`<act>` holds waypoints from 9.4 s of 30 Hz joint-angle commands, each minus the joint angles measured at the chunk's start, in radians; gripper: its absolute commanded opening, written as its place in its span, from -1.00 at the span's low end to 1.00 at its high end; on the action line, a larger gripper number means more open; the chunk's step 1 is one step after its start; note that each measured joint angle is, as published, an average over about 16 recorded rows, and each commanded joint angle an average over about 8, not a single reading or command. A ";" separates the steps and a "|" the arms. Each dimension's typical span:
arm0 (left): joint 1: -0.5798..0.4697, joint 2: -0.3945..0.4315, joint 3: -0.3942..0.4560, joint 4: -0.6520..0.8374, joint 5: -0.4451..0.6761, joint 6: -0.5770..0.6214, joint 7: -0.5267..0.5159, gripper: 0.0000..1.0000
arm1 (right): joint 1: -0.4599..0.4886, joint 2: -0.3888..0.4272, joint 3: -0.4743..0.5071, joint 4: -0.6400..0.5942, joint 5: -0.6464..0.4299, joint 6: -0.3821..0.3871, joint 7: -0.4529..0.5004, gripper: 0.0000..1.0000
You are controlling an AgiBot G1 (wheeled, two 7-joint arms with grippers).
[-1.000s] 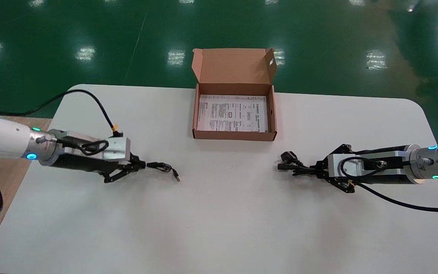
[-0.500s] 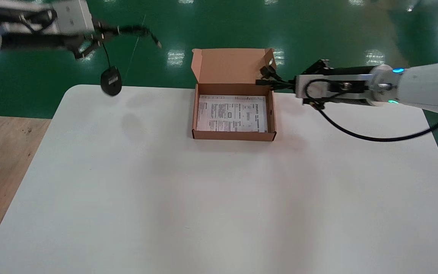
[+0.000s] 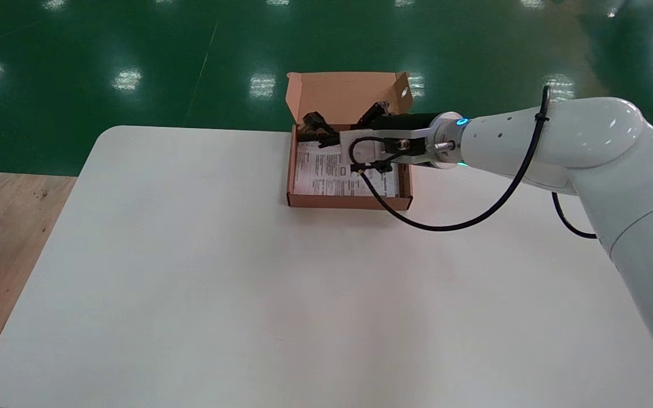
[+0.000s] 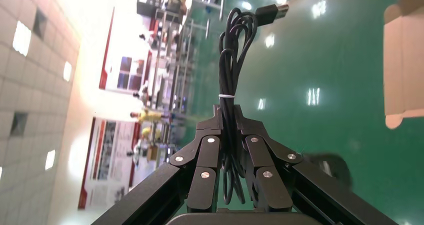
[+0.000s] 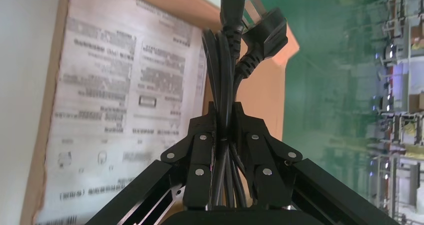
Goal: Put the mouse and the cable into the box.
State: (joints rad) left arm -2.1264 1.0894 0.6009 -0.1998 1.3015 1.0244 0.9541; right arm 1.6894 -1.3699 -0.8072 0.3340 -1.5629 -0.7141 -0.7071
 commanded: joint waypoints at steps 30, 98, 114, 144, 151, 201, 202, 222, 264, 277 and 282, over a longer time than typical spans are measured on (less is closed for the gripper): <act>-0.005 0.071 0.006 0.172 0.005 0.093 0.123 -1.00 | -0.018 0.002 -0.321 0.083 0.149 0.082 0.127 1.00; 0.483 0.272 0.284 -0.061 -0.162 -0.272 -0.401 1.00 | 0.286 0.308 -0.222 -0.312 0.350 -0.187 0.083 1.00; 0.582 0.142 0.186 -0.242 -0.234 -0.146 -0.532 1.00 | 0.137 0.384 -0.096 -0.106 0.433 -0.293 0.218 1.00; 0.866 -0.233 -0.120 -0.751 -0.437 0.227 -0.900 1.00 | -0.313 0.608 0.277 0.526 0.672 -0.585 0.623 1.00; 0.932 -0.321 -0.192 -0.871 -0.485 0.315 -0.987 1.00 | -0.418 0.661 0.364 0.674 0.728 -0.654 0.717 1.00; 1.053 -0.480 -0.323 -1.087 -0.572 0.473 -1.143 1.00 | -0.618 0.760 0.530 0.953 0.834 -0.783 0.896 1.00; 1.053 -0.480 -0.323 -1.087 -0.572 0.473 -1.143 1.00 | -0.617 0.760 0.529 0.953 0.834 -0.783 0.896 1.00; 1.052 -0.479 -0.321 -1.085 -0.571 0.471 -1.142 1.00 | -0.615 0.759 0.528 0.950 0.832 -0.781 0.895 1.00; 1.052 -0.478 -0.321 -1.084 -0.571 0.471 -1.142 1.00 | -0.615 0.759 0.527 0.949 0.832 -0.781 0.894 1.00; 1.052 -0.478 -0.321 -1.084 -0.571 0.471 -1.142 1.00 | -0.615 0.759 0.527 0.949 0.832 -0.781 0.894 1.00; 1.052 -0.478 -0.321 -1.084 -0.571 0.471 -1.142 1.00 | -0.615 0.759 0.527 0.949 0.832 -0.781 0.894 1.00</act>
